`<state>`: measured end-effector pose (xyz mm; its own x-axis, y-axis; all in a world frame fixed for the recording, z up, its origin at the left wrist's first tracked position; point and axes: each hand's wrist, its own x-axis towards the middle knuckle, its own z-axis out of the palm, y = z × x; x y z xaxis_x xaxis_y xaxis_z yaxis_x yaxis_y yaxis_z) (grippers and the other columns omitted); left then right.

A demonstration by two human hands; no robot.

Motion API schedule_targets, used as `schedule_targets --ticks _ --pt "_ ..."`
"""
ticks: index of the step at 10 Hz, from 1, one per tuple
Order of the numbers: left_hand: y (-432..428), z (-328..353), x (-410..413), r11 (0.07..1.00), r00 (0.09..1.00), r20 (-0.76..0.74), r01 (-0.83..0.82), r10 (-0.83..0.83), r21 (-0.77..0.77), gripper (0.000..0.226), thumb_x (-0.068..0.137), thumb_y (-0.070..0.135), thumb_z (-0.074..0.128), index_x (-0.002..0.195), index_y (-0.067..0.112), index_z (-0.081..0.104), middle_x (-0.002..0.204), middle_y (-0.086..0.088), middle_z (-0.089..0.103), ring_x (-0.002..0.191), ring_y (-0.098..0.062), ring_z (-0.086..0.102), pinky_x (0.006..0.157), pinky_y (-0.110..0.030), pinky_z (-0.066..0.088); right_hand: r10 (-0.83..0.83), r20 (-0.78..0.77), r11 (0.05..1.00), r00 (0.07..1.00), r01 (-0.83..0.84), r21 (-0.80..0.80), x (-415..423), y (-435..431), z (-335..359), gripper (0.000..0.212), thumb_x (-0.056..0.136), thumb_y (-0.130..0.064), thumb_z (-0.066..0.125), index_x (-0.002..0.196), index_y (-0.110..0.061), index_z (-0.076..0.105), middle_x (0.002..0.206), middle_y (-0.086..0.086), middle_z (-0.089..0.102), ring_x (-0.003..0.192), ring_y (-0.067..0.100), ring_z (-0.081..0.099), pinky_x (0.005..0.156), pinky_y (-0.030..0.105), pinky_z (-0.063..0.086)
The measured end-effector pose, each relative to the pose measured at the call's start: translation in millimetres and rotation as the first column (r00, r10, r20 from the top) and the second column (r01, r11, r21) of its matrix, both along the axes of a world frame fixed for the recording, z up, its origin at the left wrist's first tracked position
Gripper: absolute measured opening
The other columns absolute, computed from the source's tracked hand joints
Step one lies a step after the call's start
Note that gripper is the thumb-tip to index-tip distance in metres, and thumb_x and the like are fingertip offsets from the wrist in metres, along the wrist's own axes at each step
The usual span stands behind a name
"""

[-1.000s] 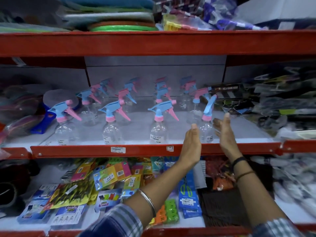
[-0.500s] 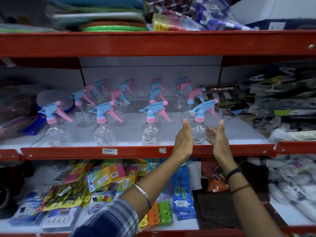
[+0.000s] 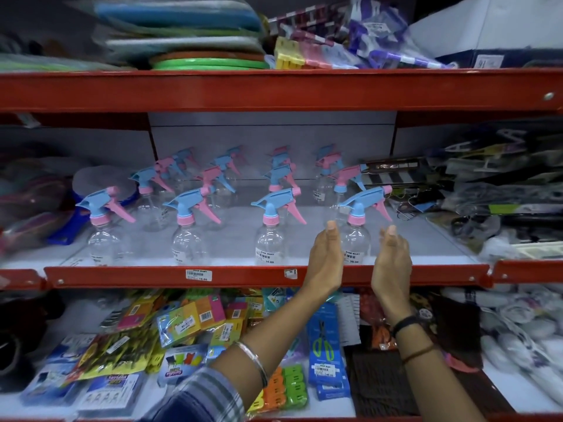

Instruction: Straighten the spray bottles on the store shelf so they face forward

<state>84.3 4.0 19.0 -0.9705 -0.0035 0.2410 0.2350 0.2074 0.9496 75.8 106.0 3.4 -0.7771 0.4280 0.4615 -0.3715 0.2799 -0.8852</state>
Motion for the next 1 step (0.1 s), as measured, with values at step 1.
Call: schedule_targets --ticks 1 --pt "-15.5 12.3 15.2 0.999 0.981 -0.189 -0.039 0.031 -0.038 0.057 0.095 0.049 0.017 0.139 0.020 0.038 0.148 0.004 0.038 0.127 0.004 0.030 0.103 -0.005 0.016 -0.004 -0.199 1.000 0.980 -0.001 -0.022 14.2 -13.7 26.4 0.060 0.092 -0.053 0.019 0.116 -0.011 0.056 0.114 0.001 0.054 0.108 0.015 0.051 0.095 0.028 0.039"
